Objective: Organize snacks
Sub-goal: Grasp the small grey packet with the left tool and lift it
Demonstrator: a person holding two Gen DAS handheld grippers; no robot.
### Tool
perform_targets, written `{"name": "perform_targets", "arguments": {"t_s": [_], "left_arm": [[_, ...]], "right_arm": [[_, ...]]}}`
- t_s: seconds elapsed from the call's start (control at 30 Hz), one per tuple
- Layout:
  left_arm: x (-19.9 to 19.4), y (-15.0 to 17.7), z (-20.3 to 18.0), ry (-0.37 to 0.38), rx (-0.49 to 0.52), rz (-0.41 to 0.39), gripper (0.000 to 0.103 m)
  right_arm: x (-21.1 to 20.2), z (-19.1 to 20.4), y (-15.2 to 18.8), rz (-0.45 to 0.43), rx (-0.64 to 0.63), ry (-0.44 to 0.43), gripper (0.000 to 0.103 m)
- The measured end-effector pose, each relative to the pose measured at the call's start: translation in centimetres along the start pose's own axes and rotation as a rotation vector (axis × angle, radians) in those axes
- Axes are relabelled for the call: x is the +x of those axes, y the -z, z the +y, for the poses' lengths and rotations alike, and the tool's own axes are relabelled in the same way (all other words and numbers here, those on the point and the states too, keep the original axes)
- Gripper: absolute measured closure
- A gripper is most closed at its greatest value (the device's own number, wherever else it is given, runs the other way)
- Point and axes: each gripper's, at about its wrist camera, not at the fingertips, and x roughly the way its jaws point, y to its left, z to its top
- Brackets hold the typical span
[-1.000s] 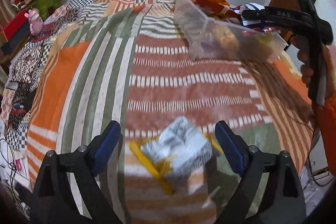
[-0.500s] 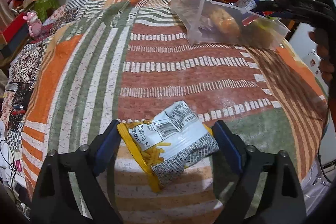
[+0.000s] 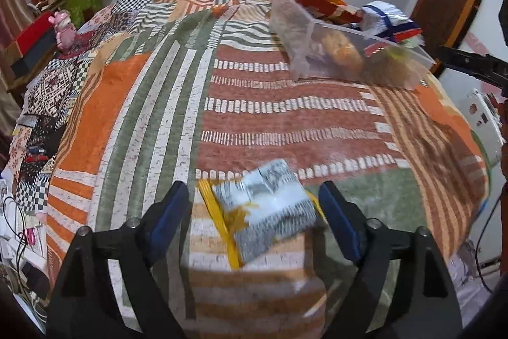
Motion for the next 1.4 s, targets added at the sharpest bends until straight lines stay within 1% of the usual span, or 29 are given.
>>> {"name": "perform_targets", "arguments": {"t_s": [0.07,0.13,0.23,0.27,0.33,0.37,0.4,0.43,0.47,0.5,0.53,0.57,0.6,0.67,0.73,0.77,0.8,0.83,0.87,0.9,0.97,1.07,1.13,1.17,1.2,1.3,1.4], "left_arm": [[-0.2,0.4,-0.1,-0.001,0.016,0.008,0.01],[0.2,0.9,0.0,-0.004,0.029,0.033,0.01],[1.6,1.3,0.1,-0.004,0.023,0.076,0.01],[1.9,1.4,0.1,-0.006,0.023,0.074,0.01],[2.3,1.2,-0.2,0.0,0.041,0.045,0.012],[2.4,1.1,-0.4,0.007,0.05,0.028,0.016],[2.7,0.9,-0.6,0.012,0.057,0.02,0.025],[2.8,0.7,-0.8,0.018,0.06,0.015,0.031],[2.9,0.4,-0.9,0.03,0.06,0.012,0.039],[3.0,0.2,-0.9,0.047,0.057,0.012,0.053],[3.1,-0.1,-1.0,0.055,0.055,0.015,0.06],[3.1,-0.4,-0.9,0.06,0.051,0.018,0.075],[3.3,-0.8,-1.0,0.069,0.046,0.027,0.081],[3.3,-1.3,-1.0,0.071,0.047,0.037,0.081],[2.9,-1.6,-1.3,0.06,0.069,0.035,0.081],[2.6,-1.7,-1.4,0.042,0.087,0.031,0.073],[2.4,-1.7,-1.6,0.02,0.099,0.024,0.051],[2.3,-2.0,-1.7,-0.004,0.11,0.01,0.038],[1.9,-2.1,-1.8,-0.024,0.118,-0.017,0.022],[1.7,-2.3,-1.9,-0.036,0.13,-0.044,0.02],[2.3,-3.1,-2.0,-0.046,0.149,-0.035,0.02],[3.7,-4.2,-1.9,-0.023,0.16,-0.012,0.02],[4.8,-4.6,-2.1,-0.012,0.18,-0.013,0.031],[5.5,-4.8,-2.2,0.001,0.187,-0.003,0.044],[6.0,-4.8,-2.3,0.007,0.182,0.005,0.05],[6.4,-5.1,-1.8,0.047,0.14,-0.005,0.053],[6.1,-5.3,-1.5,0.059,0.108,-0.006,0.056]], "right_arm": [[-0.3,-0.2,0.3,-0.001,0.013,-0.006,0.046],[-0.6,-0.2,0.5,-0.004,0.022,-0.007,0.046],[-0.8,0.0,0.9,-0.003,0.033,-0.009,0.046],[-0.9,0.0,1.1,-0.002,0.034,-0.009,0.046],[-1.0,0.1,1.4,0.001,0.032,-0.007,0.046],[-1.1,0.2,1.6,0.004,0.031,-0.005,0.046],[-1.1,0.3,1.7,0.006,0.031,-0.002,0.046],[-1.1,0.3,1.8,0.008,0.032,-0.001,0.046],[-1.2,0.3,1.9,0.009,0.032,0.0,0.046],[-1.2,0.2,2.0,0.009,0.032,0.0,0.046],[-1.2,0.2,2.1,0.009,0.033,0.0,0.046],[-1.3,0.1,2.2,0.008,0.034,0.0,0.046],[-1.3,0.0,2.2,0.008,0.037,-0.001,0.046],[-1.1,-0.1,2.4,0.01,0.04,-0.002,0.046],[-1.1,-0.2,2.6,0.01,0.04,0.002,0.046],[-1.1,-0.3,2.7,0.01,0.04,0.003,0.046],[-1.1,-0.4,2.7,0.012,0.041,0.002,0.046],[-1.0,-0.5,2.8,0.013,0.043,-0.001,0.046],[-0.9,-0.6,2.8,0.015,0.047,-0.004,0.046],[-0.8,-0.8,2.9,0.018,0.052,-0.007,0.046],[-0.6,-1.0,2.9,0.022,0.061,-0.012,0.046],[-0.4,-1.1,2.9,0.024,0.071,-0.019,0.046],[-0.5,-1.1,2.9,0.023,0.072,-0.024,0.046],[-0.5,-1.0,2.9,0.022,0.071,-0.025,0.046],[-0.6,-1.0,2.9,0.021,0.069,-0.026,0.046],[-0.7,-1.1,2.9,0.018,0.064,-0.025,0.046],[-0.8,-1.3,2.8,0.014,0.068,-0.024,0.046]]}}
